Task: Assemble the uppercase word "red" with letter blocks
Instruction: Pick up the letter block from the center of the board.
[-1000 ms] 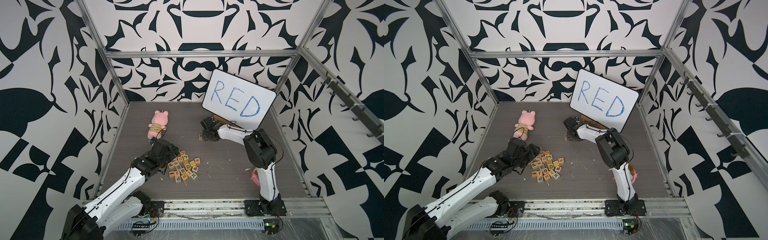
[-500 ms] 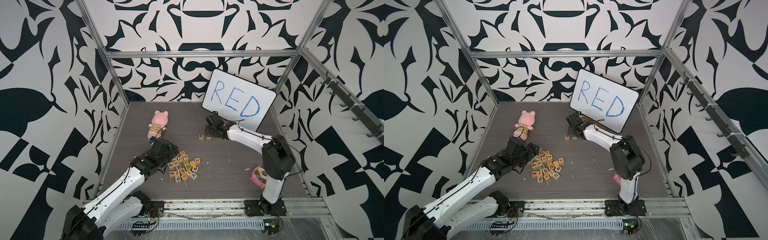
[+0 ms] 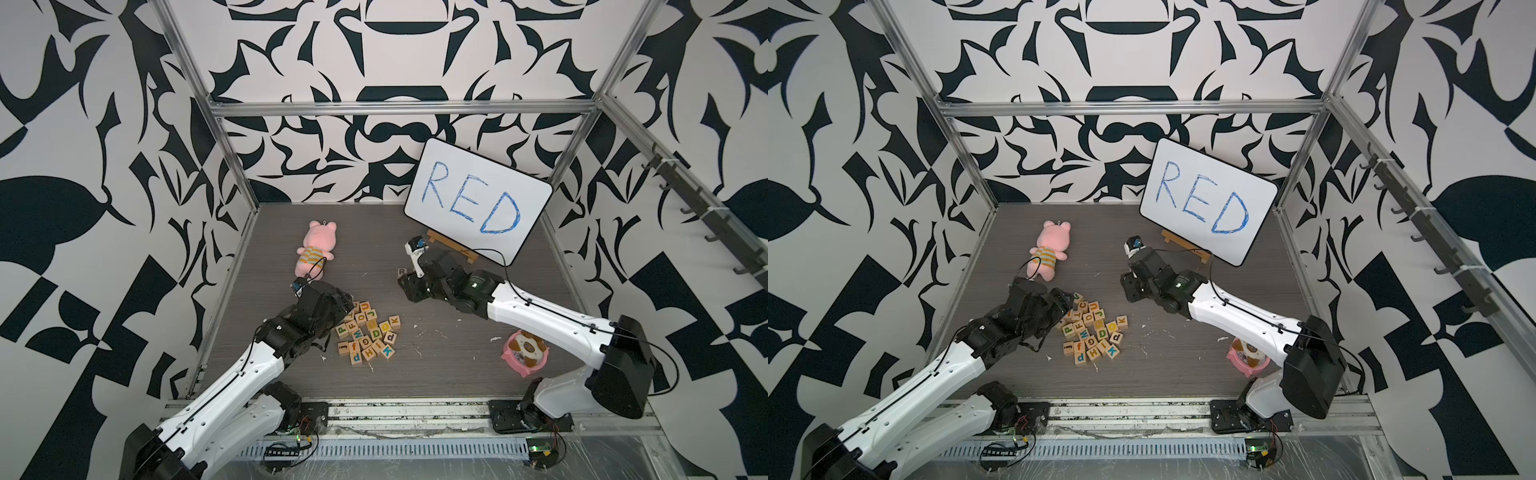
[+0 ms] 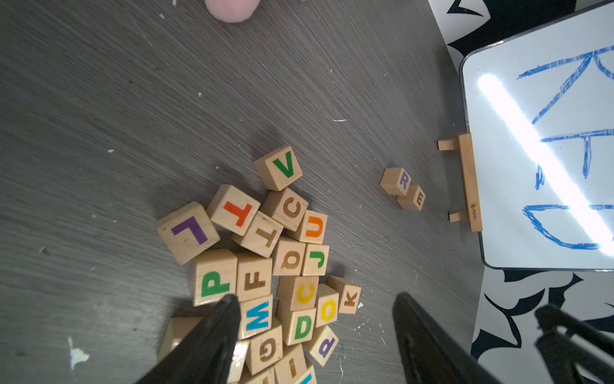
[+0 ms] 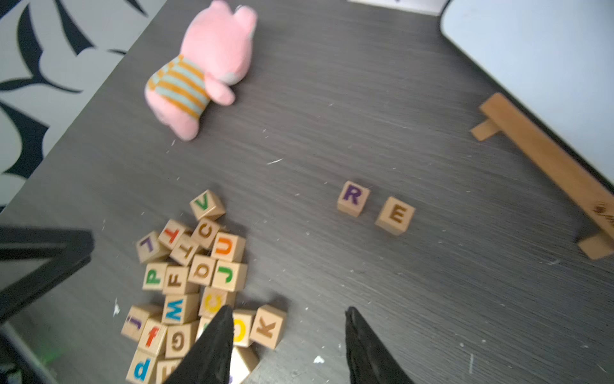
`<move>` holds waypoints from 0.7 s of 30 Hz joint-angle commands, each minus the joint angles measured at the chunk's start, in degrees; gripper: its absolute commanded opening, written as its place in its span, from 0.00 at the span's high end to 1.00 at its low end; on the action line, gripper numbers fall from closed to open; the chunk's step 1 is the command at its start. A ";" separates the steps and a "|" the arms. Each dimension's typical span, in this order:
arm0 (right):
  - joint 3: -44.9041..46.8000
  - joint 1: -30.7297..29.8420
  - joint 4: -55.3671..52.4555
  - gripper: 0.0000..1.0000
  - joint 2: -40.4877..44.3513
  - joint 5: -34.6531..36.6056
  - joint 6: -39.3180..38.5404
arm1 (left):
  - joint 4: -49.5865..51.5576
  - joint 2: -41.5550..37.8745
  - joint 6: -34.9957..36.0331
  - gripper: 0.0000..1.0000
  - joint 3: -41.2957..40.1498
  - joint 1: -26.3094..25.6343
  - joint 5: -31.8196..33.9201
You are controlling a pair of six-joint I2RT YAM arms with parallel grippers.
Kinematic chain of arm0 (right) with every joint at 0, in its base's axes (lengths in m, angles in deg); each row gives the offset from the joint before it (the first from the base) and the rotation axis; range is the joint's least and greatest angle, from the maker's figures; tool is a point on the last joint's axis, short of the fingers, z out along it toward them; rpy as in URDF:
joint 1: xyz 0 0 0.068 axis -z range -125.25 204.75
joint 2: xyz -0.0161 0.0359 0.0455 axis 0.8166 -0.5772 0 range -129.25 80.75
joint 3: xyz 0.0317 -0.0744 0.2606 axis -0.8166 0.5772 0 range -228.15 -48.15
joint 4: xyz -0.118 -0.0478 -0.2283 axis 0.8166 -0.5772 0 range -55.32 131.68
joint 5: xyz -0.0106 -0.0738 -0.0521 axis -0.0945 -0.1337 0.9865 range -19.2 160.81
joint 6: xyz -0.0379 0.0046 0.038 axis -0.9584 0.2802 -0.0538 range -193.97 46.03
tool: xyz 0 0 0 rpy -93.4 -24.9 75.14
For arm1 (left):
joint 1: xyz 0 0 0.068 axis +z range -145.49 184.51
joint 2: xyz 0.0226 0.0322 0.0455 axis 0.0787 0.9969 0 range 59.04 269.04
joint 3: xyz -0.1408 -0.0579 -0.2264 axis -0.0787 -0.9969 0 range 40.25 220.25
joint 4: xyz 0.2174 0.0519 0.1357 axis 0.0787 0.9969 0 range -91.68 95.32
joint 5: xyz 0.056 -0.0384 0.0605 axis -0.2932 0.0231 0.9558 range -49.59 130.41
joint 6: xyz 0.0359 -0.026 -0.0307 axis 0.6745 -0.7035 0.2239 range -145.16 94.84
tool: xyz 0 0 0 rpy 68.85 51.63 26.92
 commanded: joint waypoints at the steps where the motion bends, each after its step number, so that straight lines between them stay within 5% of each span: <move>1: 0.65 -2.49 -1.10 0.49 1.46 0.85 0.41 | 0.24 -0.48 -1.28 0.24 -1.27 0.36 -0.08; 4: 1.89 -5.21 -0.66 0.50 1.54 2.92 2.04 | -0.91 0.06 -2.53 0.35 -2.35 0.88 -2.03; 21: 9.92 -8.82 -1.02 0.56 3.16 3.37 8.12 | 1.17 2.71 -7.31 0.30 -4.73 1.45 -3.21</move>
